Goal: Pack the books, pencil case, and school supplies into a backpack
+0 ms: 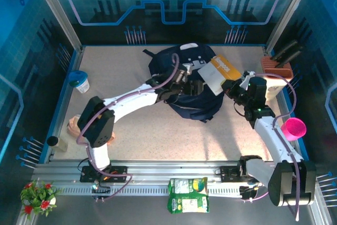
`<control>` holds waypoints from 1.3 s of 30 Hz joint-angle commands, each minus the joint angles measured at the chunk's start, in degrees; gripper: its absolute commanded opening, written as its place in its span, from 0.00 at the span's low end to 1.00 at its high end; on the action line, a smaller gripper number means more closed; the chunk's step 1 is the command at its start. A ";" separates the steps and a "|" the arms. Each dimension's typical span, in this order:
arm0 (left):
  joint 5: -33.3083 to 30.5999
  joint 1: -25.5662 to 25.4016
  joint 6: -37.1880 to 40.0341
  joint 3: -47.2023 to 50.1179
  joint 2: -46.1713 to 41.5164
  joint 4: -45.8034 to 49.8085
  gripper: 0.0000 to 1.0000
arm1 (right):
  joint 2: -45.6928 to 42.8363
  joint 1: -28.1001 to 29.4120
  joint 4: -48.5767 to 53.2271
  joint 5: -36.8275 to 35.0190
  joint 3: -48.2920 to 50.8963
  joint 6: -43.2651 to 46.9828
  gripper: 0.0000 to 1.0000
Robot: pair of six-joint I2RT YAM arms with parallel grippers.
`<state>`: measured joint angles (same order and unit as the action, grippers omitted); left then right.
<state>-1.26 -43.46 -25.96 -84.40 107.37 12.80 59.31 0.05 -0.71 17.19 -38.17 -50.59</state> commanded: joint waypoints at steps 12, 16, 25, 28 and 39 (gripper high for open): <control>-12.50 -6.02 28.73 -23.43 17.86 25.27 0.58 | -6.65 -6.94 15.77 -7.08 -4.54 8.75 0.02; -14.98 -6.07 29.25 -27.14 21.05 27.19 0.54 | -7.19 -7.52 16.68 -7.17 -4.45 8.67 0.02; -22.21 -6.20 29.01 -33.72 25.68 31.93 0.32 | -8.27 -7.79 18.64 -8.40 -4.93 8.91 0.02; -21.24 -5.96 27.44 -33.12 22.91 30.40 0.19 | -9.65 -7.81 20.41 -10.93 -5.22 9.52 0.02; -16.71 -0.21 20.03 -25.08 10.45 19.04 0.00 | -14.93 -7.90 25.30 -16.59 -5.08 7.86 0.02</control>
<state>-16.58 -46.39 -1.76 -110.61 123.09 36.64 45.82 -6.94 22.20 3.14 -42.02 -42.00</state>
